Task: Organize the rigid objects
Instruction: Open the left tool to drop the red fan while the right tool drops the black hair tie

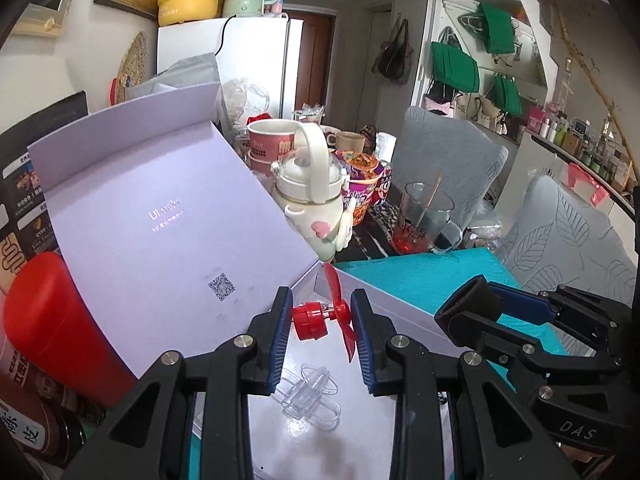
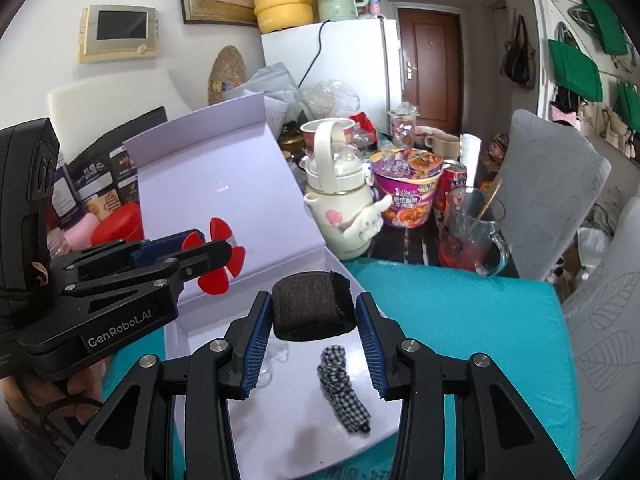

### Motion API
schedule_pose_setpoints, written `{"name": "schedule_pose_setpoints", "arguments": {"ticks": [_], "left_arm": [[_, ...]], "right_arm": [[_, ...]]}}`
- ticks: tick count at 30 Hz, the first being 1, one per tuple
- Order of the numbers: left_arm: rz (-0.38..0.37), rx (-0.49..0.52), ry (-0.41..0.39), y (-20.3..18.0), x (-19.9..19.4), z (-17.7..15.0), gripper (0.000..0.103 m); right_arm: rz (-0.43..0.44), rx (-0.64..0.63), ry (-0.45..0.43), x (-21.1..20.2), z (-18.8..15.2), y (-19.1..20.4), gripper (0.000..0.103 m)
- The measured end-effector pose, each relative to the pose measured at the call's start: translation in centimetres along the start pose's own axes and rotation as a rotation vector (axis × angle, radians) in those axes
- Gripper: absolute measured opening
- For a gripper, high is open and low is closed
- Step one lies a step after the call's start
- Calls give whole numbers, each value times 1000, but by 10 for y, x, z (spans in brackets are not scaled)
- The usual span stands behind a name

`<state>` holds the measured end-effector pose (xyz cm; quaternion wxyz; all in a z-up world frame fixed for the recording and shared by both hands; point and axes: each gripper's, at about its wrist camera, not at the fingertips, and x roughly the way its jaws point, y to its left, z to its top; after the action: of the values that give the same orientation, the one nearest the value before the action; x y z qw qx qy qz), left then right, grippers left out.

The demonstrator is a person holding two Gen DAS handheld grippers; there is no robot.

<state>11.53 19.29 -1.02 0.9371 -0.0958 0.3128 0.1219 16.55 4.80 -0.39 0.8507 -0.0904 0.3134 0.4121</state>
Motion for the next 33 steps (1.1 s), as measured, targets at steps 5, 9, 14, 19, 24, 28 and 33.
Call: {"name": "schedule_pose_setpoints", "arguments": {"ticks": [5, 9, 14, 19, 24, 28, 33], "left_arm": [[8, -3, 68, -1, 23, -10, 30], [5, -6, 101, 0, 31, -17, 30], [6, -10, 123, 4, 37, -21, 30], [23, -23, 151, 10, 45, -23, 30], [27, -12, 170, 8, 50, -26, 30], [44, -24, 178, 7, 50, -25, 30], [67, 3, 182, 1, 49, -22, 30]], "right_arm": [[-7, 4, 57, 22, -6, -7, 42], [2, 6, 81, 33, -12, -9, 42], [14, 13, 124, 48, -18, -9, 42], [28, 17, 147, 55, -21, -8, 42], [26, 27, 164, 58, -22, -10, 43], [21, 32, 164, 56, -21, -11, 43], [9, 32, 155, 52, -19, -11, 44]]}}
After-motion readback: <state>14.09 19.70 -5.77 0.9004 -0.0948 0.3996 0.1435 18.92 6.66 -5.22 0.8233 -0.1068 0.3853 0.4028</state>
